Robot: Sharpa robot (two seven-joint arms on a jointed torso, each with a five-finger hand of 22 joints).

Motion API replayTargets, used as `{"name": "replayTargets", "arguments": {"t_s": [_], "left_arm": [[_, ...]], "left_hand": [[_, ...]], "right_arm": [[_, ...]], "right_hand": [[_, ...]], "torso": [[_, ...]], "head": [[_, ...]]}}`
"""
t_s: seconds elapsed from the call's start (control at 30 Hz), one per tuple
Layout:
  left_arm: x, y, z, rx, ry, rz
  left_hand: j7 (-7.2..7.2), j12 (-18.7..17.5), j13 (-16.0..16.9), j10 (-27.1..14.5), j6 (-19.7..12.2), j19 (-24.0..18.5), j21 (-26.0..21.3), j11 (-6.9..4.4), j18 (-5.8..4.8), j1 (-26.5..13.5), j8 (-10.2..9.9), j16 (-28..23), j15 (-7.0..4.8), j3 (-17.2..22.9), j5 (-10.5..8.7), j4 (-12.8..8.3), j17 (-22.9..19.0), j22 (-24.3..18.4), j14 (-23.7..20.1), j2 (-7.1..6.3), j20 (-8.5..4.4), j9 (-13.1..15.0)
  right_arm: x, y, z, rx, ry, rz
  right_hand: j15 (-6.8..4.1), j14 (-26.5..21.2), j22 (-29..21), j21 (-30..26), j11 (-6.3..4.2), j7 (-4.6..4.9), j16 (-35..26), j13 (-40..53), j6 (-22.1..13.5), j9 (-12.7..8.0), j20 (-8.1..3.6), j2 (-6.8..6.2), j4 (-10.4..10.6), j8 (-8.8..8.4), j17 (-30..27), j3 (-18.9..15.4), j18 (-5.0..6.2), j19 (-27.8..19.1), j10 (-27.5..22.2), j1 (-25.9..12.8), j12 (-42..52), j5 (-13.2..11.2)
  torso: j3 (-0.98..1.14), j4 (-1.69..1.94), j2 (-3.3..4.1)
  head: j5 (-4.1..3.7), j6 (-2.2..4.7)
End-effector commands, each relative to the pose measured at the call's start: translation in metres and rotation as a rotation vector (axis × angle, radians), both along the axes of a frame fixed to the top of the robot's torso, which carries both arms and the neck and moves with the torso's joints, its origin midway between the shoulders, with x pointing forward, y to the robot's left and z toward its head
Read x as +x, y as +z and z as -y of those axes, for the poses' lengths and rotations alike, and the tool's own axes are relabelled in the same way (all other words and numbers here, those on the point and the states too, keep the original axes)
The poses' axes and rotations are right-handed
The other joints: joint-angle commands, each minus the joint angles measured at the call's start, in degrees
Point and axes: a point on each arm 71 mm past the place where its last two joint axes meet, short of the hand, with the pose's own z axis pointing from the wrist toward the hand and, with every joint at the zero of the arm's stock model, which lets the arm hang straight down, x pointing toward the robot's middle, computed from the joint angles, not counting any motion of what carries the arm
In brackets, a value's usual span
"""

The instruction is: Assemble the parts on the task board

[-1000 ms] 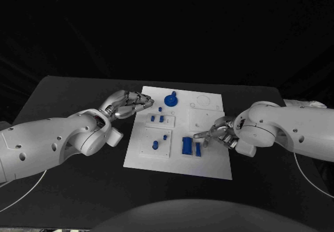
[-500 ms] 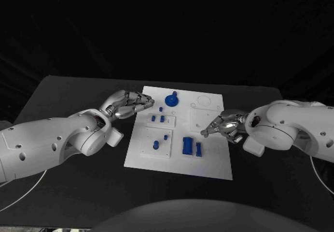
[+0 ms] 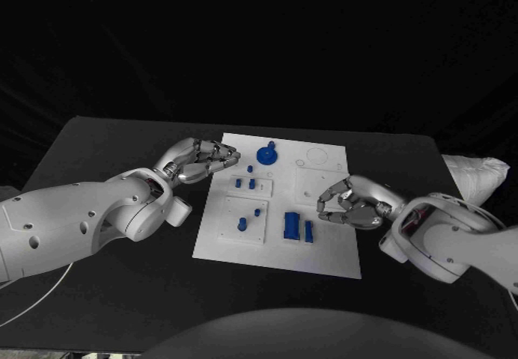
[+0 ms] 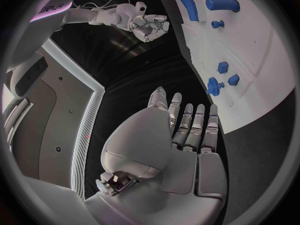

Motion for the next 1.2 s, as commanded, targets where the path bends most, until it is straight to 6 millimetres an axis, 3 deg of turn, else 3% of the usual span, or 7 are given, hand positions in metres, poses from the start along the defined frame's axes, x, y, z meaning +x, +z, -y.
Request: {"name": "replayTargets", "arguments": {"t_s": [0.03,0.2,0.37,0.77,1.07,1.2], "left_arm": [[-0.001,0.004,0.001,-0.021,-0.013,0.04],[-0.002,0.004,-0.002,-0.019,-0.008,0.039],[-0.002,0.004,-0.004,-0.018,-0.006,0.037],[-0.002,0.003,-0.003,-0.014,-0.013,0.022],[-0.003,0.002,-0.004,-0.011,-0.012,0.02],[-0.003,0.002,-0.003,-0.01,-0.015,0.017]], "left_hand": [[0.14,0.24,0.07,0.63,0.43,0.47,0.19,-0.01,0.56,0.5,0.29,0.28,0.11,-0.22,0.29,0.03,0.05,0.11,0.51,0.06,0.0,0.04],[0.12,0.26,0.07,0.76,0.47,0.59,0.28,0.01,0.62,0.58,0.33,0.32,0.1,-0.21,0.39,0.02,0.05,0.12,0.6,0.08,0.0,0.04],[0.12,0.26,0.07,0.77,0.48,0.6,0.28,0.01,0.63,0.58,0.33,0.33,0.1,-0.21,0.4,0.02,0.05,0.12,0.6,0.08,0.0,0.04],[0.12,0.27,0.07,0.91,0.54,0.68,0.35,0.04,0.68,0.69,0.38,0.35,0.11,-0.16,0.53,0.01,0.04,0.12,0.66,0.13,0.0,0.05],[0.14,0.27,0.06,1.02,0.6,0.72,0.38,0.09,0.72,0.79,0.42,0.37,0.16,-0.11,0.63,0.0,0.03,0.12,0.7,0.2,-0.01,0.05],[0.15,0.26,0.06,1.04,0.61,0.72,0.39,0.11,0.73,0.81,0.43,0.37,0.18,-0.11,0.64,0.01,0.03,0.12,0.71,0.21,-0.01,0.05]], "right_arm": [[-0.017,0.004,-0.009,-0.018,0.174,0.327],[-0.026,-0.011,-0.01,-0.019,0.185,0.327],[-0.03,-0.022,-0.011,-0.031,0.177,0.326],[-0.034,-0.042,-0.013,-0.059,0.157,0.263],[-0.031,-0.048,-0.014,-0.072,0.148,0.248],[-0.03,-0.05,-0.015,-0.077,0.142,0.245]], "right_hand": [[0.02,5.98,13.49,0.51,0.31,0.05,0.19,15.09,1.58,-2.33,0.34,-0.53,0.8,-0.27,15.05,0.81,-0.04,3.51,5.96,1.25,0.22,-1.79],[-0.12,5.98,13.6,0.95,-0.17,-0.58,0.19,15.09,3.46,-4.98,0.35,-1.88,2.73,-0.55,15.05,1.6,-0.12,3.68,5.96,1.35,0.22,-3.79],[-0.81,5.98,13.68,1.26,-1.22,-1.74,0.19,15.09,4.96,-4.61,-0.23,-3.91,5.17,1.32,15.05,2.35,-0.17,3.79,5.96,1.41,0.22,-5.31],[-0.89,5.98,13.6,1.09,-1.48,-1.93,0.19,15.09,3.82,-4.68,-0.42,-4.65,7.24,1.69,15.05,2.84,-0.13,3.67,5.96,1.4,0.22,-5.45],[-0.7,5.98,13.54,0.94,-1.17,-1.45,0.19,15.09,3.13,-4.81,-0.33,-5.02,7.86,2.29,15.05,3.71,-0.09,3.55,5.96,2.65,0.22,-1.82],[-0.64,5.98,13.51,0.87,-1.12,-1.39,0.19,15.09,3.07,-4.77,-0.29,-5.09,7.88,2.45,15.05,3.81,-0.07,3.51,5.96,2.78,0.22,-1.39]], "torso": [[0.11,0.03,0.03],[0.02,0.0,0.02],[-0.02,0.09,0.03],[-0.03,0.11,-0.01],[-0.04,0.08,0.01],[-0.03,0.14,-0.01]], "head": [[-0.12,0.0],[-0.13,0.0],[-0.1,0.0],[0.27,0.0],[0.07,0.0],[0.12,0.0]]}}
